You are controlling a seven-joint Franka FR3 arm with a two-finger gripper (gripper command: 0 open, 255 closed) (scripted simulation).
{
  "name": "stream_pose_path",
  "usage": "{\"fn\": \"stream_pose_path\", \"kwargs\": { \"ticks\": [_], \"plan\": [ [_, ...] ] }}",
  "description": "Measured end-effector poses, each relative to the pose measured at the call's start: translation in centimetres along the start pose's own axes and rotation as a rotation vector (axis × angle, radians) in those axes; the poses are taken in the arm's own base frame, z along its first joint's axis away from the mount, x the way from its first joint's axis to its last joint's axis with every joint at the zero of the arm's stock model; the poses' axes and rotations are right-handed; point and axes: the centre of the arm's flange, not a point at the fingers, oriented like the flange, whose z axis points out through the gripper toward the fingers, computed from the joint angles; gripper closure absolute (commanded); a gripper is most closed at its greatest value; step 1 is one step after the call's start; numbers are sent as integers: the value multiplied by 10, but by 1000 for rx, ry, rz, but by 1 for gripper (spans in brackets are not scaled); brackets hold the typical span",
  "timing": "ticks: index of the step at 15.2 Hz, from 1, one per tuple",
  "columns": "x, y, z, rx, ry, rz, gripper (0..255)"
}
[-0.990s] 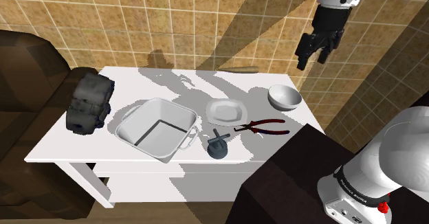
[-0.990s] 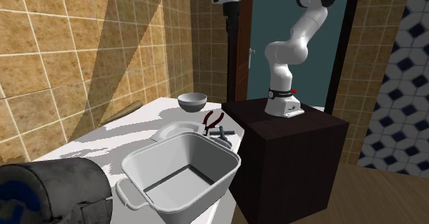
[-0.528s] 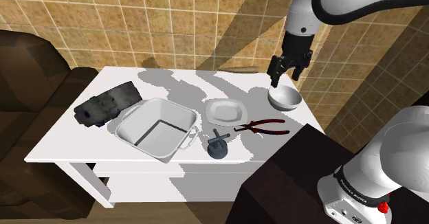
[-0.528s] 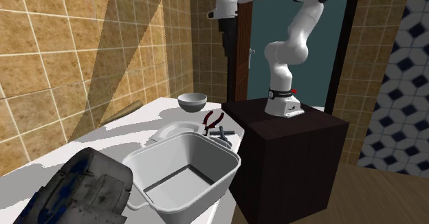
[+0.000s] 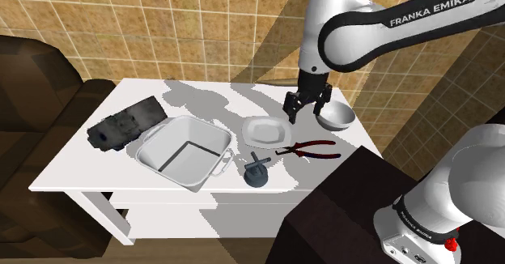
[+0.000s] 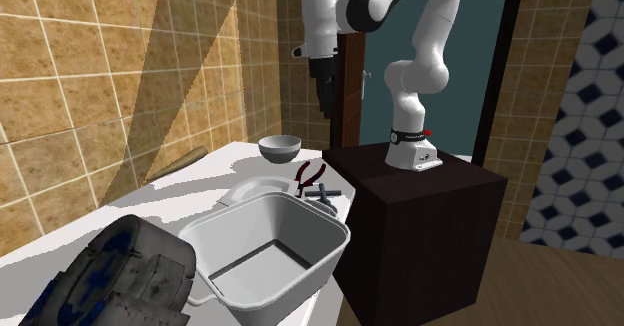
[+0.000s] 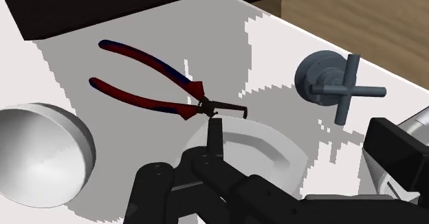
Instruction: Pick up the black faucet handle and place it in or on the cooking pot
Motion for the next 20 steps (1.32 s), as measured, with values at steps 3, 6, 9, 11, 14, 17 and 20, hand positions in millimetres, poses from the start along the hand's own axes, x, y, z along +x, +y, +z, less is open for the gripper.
{"fn": "stream_pose_path", "kwargs": {
  "ticks": [3, 6, 9, 11, 14, 17, 20],
  "plan": [
    [15, -23, 26, 1, -3, 7, 0],
    [29, -47, 55, 2, -6, 13, 0],
    [46, -69, 84, 3, -10, 20, 0],
    [54, -85, 104, 4, -13, 24, 0],
    [70, -110, 131, 6, -16, 30, 0],
    [81, -128, 156, 7, -20, 35, 0],
    [83, -132, 175, 7, -20, 37, 0]
  ]
}}
